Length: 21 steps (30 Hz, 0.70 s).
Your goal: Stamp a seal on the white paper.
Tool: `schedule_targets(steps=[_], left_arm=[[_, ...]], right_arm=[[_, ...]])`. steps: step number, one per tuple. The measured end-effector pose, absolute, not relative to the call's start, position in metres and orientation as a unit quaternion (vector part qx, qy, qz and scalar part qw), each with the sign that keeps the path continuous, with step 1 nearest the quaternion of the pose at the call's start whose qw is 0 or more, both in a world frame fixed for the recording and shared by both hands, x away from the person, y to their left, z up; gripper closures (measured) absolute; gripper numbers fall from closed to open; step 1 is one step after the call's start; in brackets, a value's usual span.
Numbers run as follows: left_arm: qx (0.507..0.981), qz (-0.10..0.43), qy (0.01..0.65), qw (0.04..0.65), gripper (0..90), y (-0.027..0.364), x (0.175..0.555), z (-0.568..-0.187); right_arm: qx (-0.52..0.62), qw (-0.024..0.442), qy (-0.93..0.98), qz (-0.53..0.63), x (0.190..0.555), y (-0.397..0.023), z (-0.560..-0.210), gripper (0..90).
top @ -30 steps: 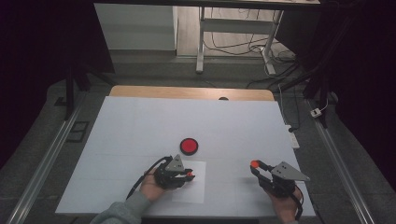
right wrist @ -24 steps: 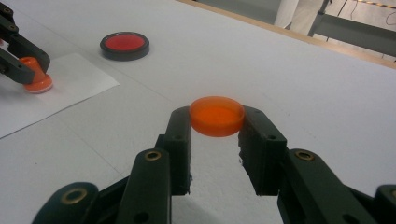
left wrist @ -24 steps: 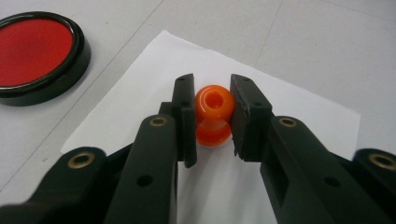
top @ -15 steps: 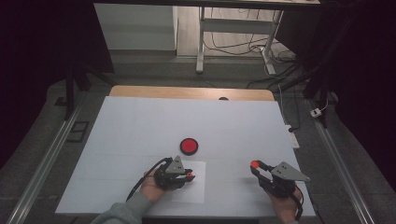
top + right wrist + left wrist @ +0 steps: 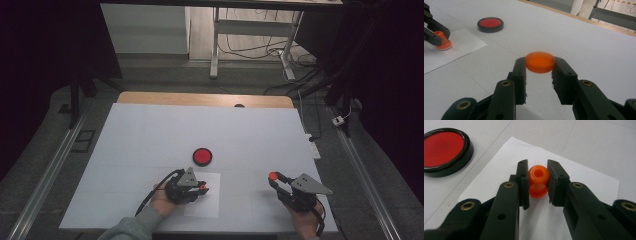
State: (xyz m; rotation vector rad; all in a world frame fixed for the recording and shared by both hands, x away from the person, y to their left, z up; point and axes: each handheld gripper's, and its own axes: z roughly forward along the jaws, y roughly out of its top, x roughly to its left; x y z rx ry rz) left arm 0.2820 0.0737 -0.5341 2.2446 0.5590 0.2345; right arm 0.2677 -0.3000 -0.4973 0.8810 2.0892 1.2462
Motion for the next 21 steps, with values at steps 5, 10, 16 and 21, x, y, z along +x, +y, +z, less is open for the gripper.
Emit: schedule_targets(steps=[5, 10, 16, 21], left_arm=[[0.885, 0.092, 0.221, 0.398, 72.8, 0.0742, 0.2821, -0.5345], [0.884, 0.091, 0.223, 0.401, 72.8, 0.0745, 0.2822, -0.5350], [0.884, 0.092, 0.226, 0.398, 72.7, 0.0736, 0.2815, -0.5342], [0.879, 0.101, 0.223, 0.408, 72.5, 0.0765, 0.2828, -0.5265]], right_arm=[[0.327, 0.274, 0.777, 0.464, 0.2677, -0.3000, -0.4971, 64.2], [0.327, 0.274, 0.777, 0.464, 0.2675, -0.3000, -0.4971, 64.2], [0.327, 0.274, 0.777, 0.464, 0.2676, -0.3000, -0.4972, 64.2], [0.326, 0.275, 0.776, 0.464, 0.2670, -0.2996, -0.4967, 64.2]])
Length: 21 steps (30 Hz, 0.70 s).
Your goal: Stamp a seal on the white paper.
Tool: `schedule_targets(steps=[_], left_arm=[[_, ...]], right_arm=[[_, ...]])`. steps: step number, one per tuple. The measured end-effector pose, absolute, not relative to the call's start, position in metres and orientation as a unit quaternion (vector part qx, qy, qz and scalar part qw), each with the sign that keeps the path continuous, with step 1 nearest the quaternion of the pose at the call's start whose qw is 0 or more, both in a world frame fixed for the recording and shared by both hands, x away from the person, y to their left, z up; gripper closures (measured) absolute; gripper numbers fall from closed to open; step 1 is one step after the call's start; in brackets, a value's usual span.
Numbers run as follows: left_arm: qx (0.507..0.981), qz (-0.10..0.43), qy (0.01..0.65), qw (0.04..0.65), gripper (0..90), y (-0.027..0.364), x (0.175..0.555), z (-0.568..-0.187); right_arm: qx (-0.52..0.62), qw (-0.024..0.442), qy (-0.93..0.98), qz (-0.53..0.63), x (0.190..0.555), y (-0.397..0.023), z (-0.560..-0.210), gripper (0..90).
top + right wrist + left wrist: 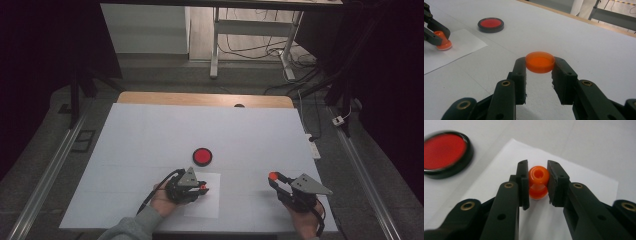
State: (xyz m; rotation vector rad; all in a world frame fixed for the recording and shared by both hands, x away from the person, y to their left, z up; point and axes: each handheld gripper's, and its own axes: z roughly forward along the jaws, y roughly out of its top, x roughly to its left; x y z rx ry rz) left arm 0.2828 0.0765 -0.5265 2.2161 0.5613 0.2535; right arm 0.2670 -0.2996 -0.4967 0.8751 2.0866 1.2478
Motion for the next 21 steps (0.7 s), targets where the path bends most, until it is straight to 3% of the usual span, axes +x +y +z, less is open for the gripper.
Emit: schedule_targets(steps=[2, 21], left_arm=[[0.860, 0.094, 0.234, 0.443, 72.5, 0.084, 0.284, -0.518], [0.828, 0.066, 0.245, 0.500, 72.2, 0.105, 0.280, -0.491]], right_arm=[[0.326, 0.276, 0.776, 0.465, 0.267, -0.300, -0.496, 64.2], [0.324, 0.276, 0.777, 0.464, 0.267, -0.299, -0.497, 64.2]])
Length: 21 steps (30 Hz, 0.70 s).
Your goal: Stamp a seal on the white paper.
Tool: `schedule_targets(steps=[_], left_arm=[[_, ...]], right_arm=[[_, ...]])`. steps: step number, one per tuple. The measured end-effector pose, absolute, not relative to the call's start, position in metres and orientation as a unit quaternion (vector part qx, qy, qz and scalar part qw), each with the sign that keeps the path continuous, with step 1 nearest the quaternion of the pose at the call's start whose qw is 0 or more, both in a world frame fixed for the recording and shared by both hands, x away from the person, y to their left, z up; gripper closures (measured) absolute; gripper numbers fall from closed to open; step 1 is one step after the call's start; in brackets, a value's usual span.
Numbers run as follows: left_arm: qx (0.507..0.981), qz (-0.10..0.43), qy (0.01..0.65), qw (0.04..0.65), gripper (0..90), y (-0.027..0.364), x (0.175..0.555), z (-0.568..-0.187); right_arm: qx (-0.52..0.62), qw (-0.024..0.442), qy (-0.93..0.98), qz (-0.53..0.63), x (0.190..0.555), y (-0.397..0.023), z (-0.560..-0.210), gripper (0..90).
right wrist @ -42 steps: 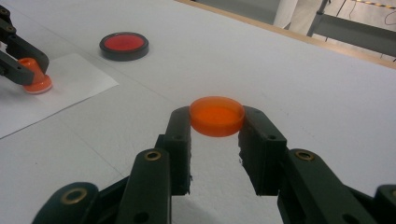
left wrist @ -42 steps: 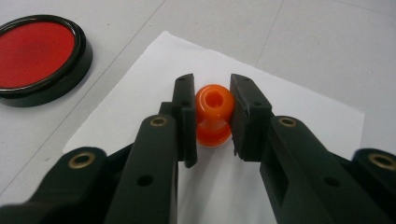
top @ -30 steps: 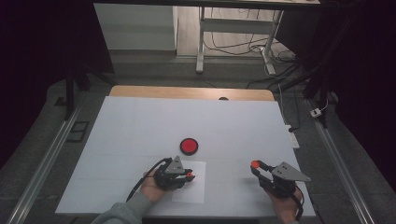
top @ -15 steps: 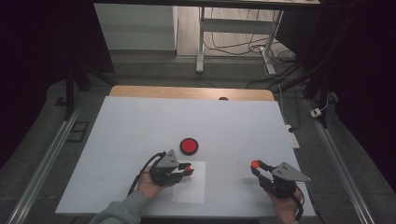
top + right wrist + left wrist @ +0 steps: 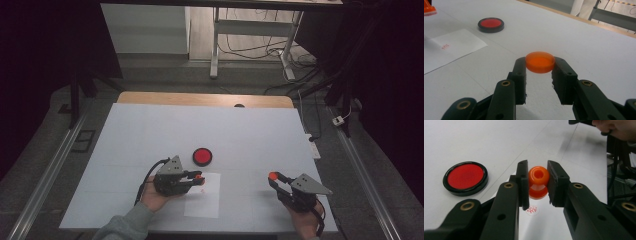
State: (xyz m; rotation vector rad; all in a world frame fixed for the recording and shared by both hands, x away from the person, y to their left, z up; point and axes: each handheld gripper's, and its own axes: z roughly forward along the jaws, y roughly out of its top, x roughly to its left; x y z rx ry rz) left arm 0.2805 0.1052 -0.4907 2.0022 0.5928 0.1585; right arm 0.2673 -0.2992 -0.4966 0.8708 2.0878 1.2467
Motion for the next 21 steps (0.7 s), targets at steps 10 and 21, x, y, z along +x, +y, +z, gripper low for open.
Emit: schedule_targets(steps=[10, 21], left_arm=[[0.812, 0.073, 0.250, 0.521, 72.1, 0.119, 0.279, -0.477], [0.811, 0.072, 0.253, 0.523, 72.1, 0.125, 0.280, -0.470]], right_arm=[[0.323, 0.275, 0.778, 0.463, 0.268, -0.299, -0.497, 64.1], [0.323, 0.271, 0.779, 0.465, 0.269, -0.300, -0.497, 64.2]])
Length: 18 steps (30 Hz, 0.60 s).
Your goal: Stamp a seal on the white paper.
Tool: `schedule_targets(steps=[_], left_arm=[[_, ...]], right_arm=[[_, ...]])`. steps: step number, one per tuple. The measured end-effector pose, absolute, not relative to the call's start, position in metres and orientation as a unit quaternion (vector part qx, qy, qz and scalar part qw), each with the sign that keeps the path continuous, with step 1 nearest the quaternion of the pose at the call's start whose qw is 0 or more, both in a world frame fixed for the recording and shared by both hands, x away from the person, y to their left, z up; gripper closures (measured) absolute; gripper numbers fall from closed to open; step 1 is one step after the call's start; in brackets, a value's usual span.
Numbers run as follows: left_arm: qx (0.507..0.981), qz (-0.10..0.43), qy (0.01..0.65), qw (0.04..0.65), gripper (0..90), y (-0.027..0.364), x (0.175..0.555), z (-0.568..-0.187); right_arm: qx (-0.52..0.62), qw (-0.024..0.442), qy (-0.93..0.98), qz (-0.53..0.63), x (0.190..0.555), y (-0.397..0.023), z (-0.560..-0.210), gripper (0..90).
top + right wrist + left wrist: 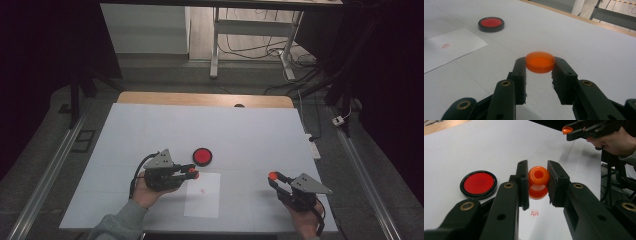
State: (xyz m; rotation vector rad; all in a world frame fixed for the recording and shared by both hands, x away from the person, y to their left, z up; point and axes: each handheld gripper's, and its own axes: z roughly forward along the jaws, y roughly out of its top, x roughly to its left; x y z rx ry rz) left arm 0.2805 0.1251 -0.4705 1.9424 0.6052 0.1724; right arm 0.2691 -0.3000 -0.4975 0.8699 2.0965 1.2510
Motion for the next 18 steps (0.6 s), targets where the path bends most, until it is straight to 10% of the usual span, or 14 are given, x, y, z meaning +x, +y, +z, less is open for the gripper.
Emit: schedule_targets(steps=[18], left_arm=[[0.820, 0.070, 0.249, 0.511, 72.0, 0.1226, 0.2817, -0.4687]], right_arm=[[0.323, 0.270, 0.777, 0.467, 0.2691, -0.2995, -0.4973, 64.2]])
